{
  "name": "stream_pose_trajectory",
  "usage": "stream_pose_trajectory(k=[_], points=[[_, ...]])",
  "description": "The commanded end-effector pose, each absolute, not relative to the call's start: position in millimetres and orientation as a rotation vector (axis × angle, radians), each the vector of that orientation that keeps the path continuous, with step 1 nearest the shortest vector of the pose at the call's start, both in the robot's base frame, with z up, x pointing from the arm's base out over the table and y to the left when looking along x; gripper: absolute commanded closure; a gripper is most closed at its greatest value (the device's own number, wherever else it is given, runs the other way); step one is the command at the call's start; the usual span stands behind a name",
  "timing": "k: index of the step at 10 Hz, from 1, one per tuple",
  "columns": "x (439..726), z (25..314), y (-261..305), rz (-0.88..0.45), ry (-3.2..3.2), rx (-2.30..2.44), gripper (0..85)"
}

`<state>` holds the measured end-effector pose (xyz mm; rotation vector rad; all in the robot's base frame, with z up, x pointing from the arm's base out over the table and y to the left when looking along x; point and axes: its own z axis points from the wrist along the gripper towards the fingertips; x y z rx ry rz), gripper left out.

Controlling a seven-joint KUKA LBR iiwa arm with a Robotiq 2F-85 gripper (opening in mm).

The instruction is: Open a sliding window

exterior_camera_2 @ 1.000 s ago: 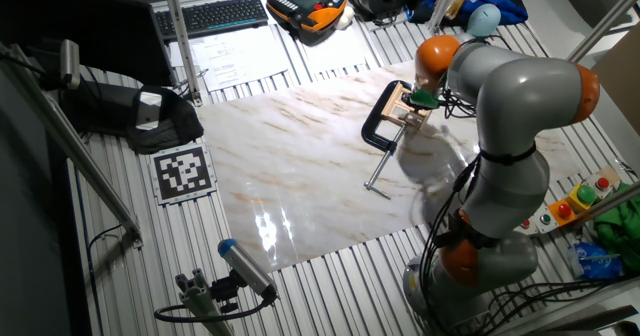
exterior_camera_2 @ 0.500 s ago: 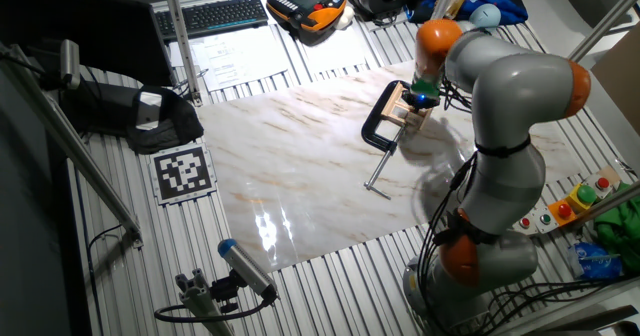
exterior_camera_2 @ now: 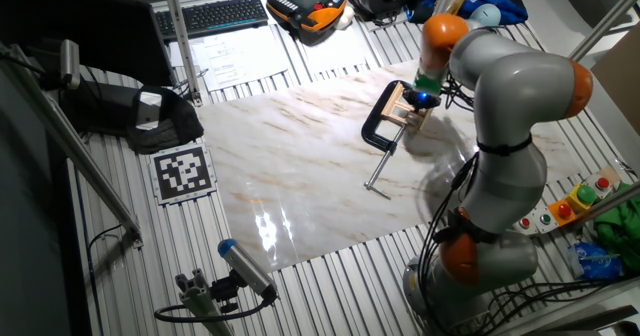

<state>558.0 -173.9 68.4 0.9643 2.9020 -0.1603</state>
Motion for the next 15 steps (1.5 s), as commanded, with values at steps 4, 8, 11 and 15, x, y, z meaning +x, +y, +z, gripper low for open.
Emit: stream_pose_trajectory(k=[4,8,11,15], points=[[572,79,-174,-0.183,2.910,1.048,85.0],[583,79,-192,-0.171,2.904,1.082,85.0],[590,71,-196,-0.162,2.877,1.079,85.0],[592,69,-202,-0.181,2.865,1.058,85.0]])
